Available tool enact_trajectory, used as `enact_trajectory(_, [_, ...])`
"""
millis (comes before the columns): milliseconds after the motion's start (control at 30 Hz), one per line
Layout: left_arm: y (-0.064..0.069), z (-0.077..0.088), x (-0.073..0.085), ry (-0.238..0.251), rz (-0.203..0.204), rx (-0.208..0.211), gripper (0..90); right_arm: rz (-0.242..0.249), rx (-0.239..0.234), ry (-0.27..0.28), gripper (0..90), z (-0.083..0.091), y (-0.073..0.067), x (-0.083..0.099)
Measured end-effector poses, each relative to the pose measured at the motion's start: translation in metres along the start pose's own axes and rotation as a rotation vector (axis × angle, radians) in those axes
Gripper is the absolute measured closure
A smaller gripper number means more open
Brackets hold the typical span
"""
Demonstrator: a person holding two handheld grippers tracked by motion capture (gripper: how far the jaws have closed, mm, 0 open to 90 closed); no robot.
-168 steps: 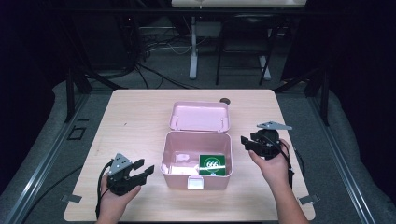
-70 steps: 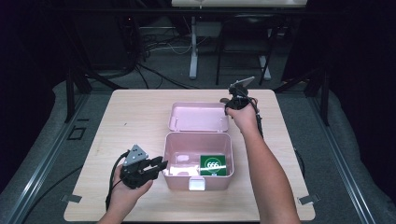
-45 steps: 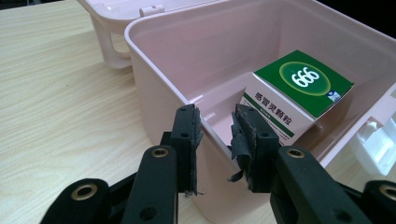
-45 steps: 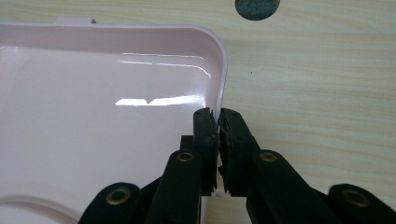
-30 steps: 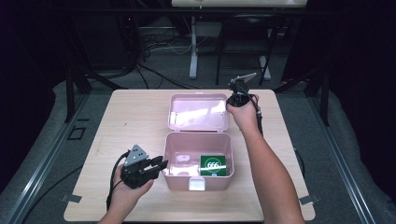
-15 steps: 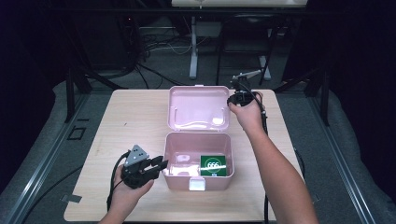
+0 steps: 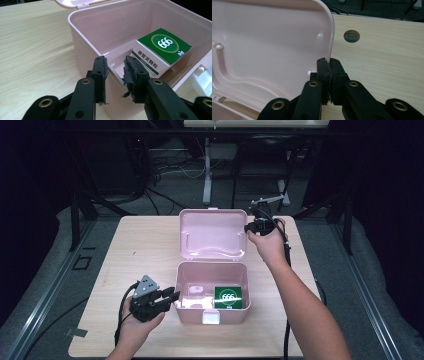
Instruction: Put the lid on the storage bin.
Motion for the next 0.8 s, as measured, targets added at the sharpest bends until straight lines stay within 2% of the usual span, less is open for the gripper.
enact_trajectory(367, [0.000,0.000,0.000,0.000,0.001,-0.003,70.7,0.027,-0.016,0.061,88.1,0.021,-0.004,0.006])
enact_trajectory(467, [0.000,0.000,0.000,0.003,0.001,-0.006,70.7,0.049,-0.020,0.078,88.0,0.027,-0.005,0.007])
enact_trajectory(667, [0.000,0.000,0.000,0.005,0.001,-0.009,70.7,0.057,-0.052,0.120,88.1,0.037,-0.005,0.014])
enact_trajectory(800, [0.000,0.000,0.000,0.002,0.003,-0.005,70.7,0.079,-0.049,0.139,88.1,0.044,-0.007,0.018])
Point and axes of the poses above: each handheld gripper's, and its own axes: z roughly backward along the jaws, x roughly out of its underside, y roughly to its right, the point moved 7 cm from there along -z, roughly forward along the jaws, and after that the axes turned 5 degrees about x, right-handed, at the moved point
